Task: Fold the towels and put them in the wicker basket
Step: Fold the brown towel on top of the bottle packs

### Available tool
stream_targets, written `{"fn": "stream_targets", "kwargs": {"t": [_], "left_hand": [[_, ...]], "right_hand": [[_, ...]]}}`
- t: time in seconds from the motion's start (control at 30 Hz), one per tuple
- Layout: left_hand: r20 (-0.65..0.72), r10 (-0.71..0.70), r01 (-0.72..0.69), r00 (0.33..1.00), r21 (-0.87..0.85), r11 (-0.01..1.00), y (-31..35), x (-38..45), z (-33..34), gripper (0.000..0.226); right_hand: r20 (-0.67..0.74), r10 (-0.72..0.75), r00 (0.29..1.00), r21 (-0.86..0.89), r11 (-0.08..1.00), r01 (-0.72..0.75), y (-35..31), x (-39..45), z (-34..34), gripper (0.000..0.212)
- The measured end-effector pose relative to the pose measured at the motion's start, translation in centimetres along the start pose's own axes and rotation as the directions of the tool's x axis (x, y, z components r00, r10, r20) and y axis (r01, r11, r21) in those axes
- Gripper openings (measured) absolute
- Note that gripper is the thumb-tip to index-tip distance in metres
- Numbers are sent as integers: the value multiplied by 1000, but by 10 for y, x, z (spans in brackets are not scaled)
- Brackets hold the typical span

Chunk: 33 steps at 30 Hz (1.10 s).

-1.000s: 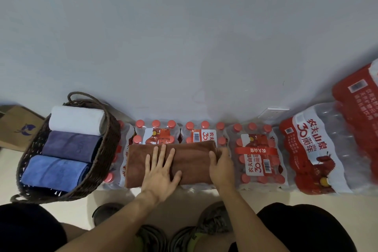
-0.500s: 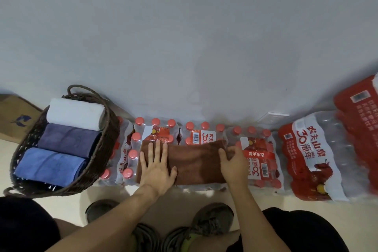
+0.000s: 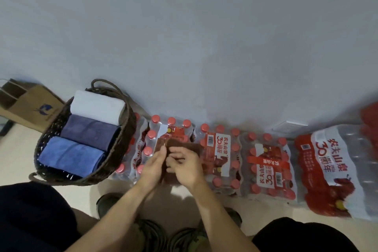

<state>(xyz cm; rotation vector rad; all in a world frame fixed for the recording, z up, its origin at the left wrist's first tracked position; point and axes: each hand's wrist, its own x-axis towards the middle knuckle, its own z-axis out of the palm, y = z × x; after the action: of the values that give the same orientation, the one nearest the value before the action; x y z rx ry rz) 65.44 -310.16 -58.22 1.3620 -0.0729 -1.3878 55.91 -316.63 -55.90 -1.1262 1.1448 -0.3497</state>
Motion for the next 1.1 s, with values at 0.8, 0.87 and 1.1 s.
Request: {"fn": "stream_targets", "kwargs": {"t": [0.8, 0.87, 1.1], "left_hand": [[-150, 294, 97, 944, 978, 187, -10, 10, -34, 54], [-182, 239, 121, 954, 961, 249, -6, 9, -29, 44], [78, 315, -221, 946, 865, 450, 18, -18, -9, 33]], "right_hand": [[-1, -278, 961, -801, 575, 166, 50, 11, 7, 41], [27, -175, 984, -795, 593, 127, 41, 13, 4, 42], [220, -336, 916, -828, 432, 358, -8, -3, -23, 87]]}}
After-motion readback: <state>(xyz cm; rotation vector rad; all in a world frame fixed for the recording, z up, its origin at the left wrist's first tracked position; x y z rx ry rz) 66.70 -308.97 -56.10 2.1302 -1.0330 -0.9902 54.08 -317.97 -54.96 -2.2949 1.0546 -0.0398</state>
